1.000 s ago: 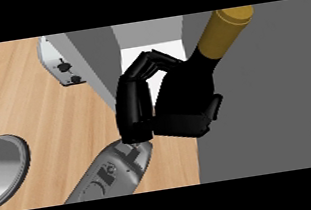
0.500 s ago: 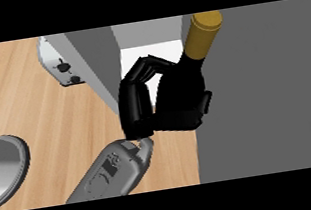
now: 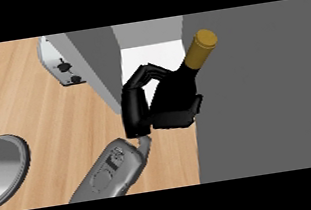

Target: Pick up the wine, place it into the cabinet and close the cabinet

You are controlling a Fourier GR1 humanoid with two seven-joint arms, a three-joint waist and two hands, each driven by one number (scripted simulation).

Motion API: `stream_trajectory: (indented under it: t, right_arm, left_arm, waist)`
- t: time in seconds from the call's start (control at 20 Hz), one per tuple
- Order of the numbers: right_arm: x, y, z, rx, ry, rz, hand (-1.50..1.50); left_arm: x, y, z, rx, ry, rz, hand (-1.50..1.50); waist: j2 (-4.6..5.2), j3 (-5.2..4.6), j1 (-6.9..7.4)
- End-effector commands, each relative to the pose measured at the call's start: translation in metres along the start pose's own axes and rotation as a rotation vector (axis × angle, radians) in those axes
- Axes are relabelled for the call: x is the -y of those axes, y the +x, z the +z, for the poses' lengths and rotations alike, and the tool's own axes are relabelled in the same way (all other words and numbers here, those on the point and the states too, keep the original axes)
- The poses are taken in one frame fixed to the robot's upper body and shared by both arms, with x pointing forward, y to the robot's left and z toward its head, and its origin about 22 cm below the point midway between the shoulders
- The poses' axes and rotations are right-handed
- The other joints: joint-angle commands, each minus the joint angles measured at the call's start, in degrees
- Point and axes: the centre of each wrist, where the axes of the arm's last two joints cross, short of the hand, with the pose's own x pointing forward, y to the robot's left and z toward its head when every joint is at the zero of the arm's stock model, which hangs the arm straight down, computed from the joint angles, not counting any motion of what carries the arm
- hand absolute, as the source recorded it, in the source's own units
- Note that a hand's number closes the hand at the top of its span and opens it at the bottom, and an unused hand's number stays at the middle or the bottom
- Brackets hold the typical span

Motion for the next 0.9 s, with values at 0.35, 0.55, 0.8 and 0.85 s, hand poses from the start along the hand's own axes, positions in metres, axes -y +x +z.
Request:
stream_trajectory:
  t: [0.35,0.55,0.8,0.85]
  right_arm:
    - [-0.004,0.01,0.022,0.066,0.019,-0.016,-1.5]
    - [-0.008,0.019,0.028,0.052,0.033,-0.03,-1.5]
    - [-0.007,0.024,0.018,0.059,0.038,-0.05,-1.5]
    - [-0.007,0.011,0.01,0.059,0.029,-0.054,-1.5]
  left_arm:
    - [-0.019,-0.016,-0.026,0.025,0.064,-0.018,1.5]
    - [-0.03,-0.019,-0.042,0.022,0.086,0.003,1.5]
    - [-0.031,-0.034,-0.05,-0.019,0.072,-0.001,1.5]
    - [-0.022,-0.032,-0.042,-0.021,0.063,-0.015,1.5]
  waist:
    - [-0.02,0.03,0.36]
    - [0.0,0.02,0.1]
    - [0.09,-0.01,-0.08]
    - [0.07,0.01,0.15]
